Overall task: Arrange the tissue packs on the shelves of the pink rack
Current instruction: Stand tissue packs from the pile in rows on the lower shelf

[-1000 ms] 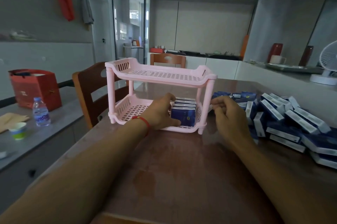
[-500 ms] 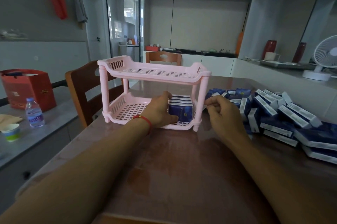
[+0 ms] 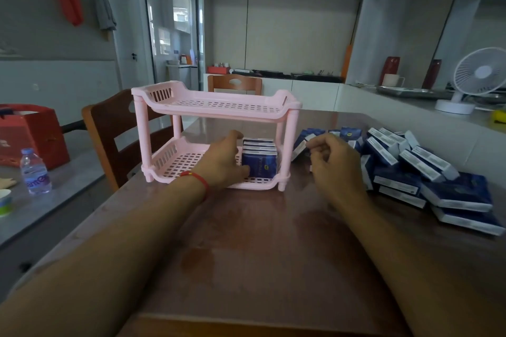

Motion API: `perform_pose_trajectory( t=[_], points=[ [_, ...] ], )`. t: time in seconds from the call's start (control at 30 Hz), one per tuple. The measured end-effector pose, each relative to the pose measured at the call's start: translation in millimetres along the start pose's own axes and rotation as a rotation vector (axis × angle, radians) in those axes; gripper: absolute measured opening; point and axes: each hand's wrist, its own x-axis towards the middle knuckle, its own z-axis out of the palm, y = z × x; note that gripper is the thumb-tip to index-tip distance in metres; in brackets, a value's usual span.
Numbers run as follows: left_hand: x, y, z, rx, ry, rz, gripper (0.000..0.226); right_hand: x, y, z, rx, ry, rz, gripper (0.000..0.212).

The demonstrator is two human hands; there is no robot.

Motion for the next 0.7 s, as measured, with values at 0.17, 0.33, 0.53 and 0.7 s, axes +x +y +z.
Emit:
perform_pose_trajectory(
  t=[0.17,0.33,0.53,0.7],
  points=[
    [-36,14,-7,0.211,0.364,0.216,0.019,11,6,-50,0.034,0.256,0.181,0.021],
    [-66,53,6,0.088,0.294,0.574,0.011,3,19,-88,-0.296,-0.035,0.129,0.014],
    [-74,64,32,0.160,0.135,0.745,0.021,-38,17,-62,-0.649,-0.320,0.147,0.067],
    [-71,62,37,0.085,0.110,0.706,0.028,-37,18,-58,-0.611,-0.318,0.177,0.048]
  ],
)
